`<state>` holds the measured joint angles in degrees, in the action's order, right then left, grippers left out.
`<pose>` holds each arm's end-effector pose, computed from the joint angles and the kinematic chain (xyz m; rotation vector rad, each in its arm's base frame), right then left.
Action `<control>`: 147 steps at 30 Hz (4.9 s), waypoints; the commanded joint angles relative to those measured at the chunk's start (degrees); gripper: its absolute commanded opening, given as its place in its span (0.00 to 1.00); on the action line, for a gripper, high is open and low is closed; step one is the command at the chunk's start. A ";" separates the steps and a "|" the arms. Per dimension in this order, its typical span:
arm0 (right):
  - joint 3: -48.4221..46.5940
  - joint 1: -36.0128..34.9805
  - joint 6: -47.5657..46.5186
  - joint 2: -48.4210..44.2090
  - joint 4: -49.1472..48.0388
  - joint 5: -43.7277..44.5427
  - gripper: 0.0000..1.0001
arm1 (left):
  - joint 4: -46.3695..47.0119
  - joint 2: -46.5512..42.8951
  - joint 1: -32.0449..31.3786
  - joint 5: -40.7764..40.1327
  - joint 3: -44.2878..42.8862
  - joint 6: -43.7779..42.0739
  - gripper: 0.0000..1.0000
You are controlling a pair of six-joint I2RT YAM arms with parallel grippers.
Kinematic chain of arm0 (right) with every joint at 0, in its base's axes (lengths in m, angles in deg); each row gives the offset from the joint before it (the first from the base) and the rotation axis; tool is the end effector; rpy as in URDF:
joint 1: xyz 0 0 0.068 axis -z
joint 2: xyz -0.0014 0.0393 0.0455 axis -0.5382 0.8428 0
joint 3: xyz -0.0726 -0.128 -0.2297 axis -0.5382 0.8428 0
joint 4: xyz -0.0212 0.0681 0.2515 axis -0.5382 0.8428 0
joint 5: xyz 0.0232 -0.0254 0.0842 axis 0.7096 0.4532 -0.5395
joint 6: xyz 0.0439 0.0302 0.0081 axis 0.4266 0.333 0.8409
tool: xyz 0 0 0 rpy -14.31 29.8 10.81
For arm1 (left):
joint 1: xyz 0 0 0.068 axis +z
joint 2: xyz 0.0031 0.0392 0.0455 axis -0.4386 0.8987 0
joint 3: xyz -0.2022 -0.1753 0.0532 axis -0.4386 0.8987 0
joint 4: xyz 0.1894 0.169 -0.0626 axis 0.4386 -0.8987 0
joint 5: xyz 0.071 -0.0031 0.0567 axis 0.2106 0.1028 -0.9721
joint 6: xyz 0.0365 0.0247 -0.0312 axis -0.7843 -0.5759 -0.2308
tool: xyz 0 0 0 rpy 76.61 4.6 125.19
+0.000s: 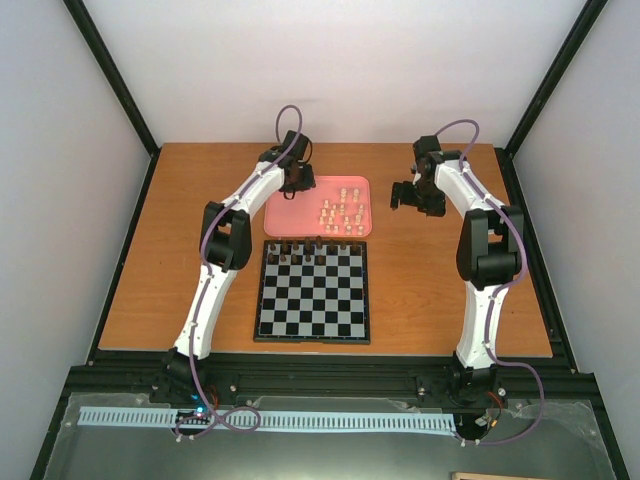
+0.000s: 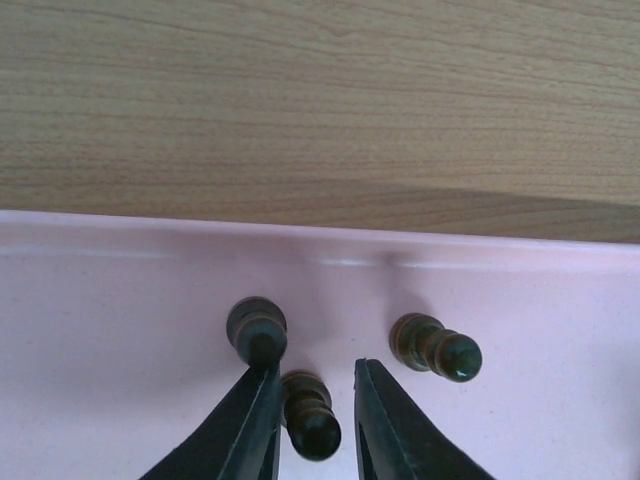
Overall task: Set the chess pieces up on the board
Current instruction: Pick up the chess piece from the storage box, then place the chess piece on the chessboard.
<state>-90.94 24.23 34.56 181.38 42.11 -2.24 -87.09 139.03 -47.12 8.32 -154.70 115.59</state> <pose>0.4298 0.0662 0.2134 0.1713 2.8957 0.2068 0.5233 -0.2010 0.1557 -0.1659 2.6005 -0.2767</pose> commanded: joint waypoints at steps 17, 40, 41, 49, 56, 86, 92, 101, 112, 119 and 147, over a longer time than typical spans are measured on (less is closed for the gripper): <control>-1.70 -0.19 -0.76 1.62 1.28 -0.28 1.00 | 1.24 2.45 1.42 0.20 -3.49 1.08 0.01; 11.68 -0.19 1.80 -4.35 -8.42 -2.82 1.00 | -4.01 -40.23 -6.86 14.56 33.51 -15.05 0.01; 11.99 -0.19 1.77 -4.58 -8.73 -2.73 1.00 | -3.65 -41.74 -7.91 15.64 36.16 -15.71 0.01; 14.77 -0.19 1.66 -6.08 -10.23 -2.84 1.00 | -2.36 -47.49 -17.55 16.11 51.70 -22.66 0.03; 18.27 -0.19 1.87 -8.55 -11.70 -2.60 1.00 | 0.98 -46.61 -21.29 12.08 53.87 -20.56 0.03; 19.05 -0.19 1.11 -8.40 -11.47 -2.39 1.00 | 10.11 -36.82 -21.96 7.02 55.17 -19.48 0.04; 18.85 -0.21 1.11 -8.06 -11.47 -2.43 1.00 | 10.28 -36.36 -21.96 6.22 55.13 -19.37 0.04; 18.75 -0.19 1.02 -8.08 -11.29 -2.43 1.00 | 10.67 -35.26 -21.96 6.25 55.19 -19.09 0.10; 18.94 -0.19 1.01 -8.01 -11.38 -2.56 1.00 | 11.05 -35.26 -21.97 4.77 55.47 -18.96 0.11; 18.58 -0.19 1.02 -7.84 -11.21 -2.35 1.00 | 11.24 -35.34 -21.96 4.25 55.21 -18.87 0.12; 15.89 -0.19 1.02 -8.09 -9.88 -2.05 1.00 | 8.99 -37.15 -21.96 5.43 51.71 -19.57 0.27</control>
<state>-73.30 24.20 35.78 173.84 31.16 -5.02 -77.40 103.52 -68.58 13.45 -99.82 96.40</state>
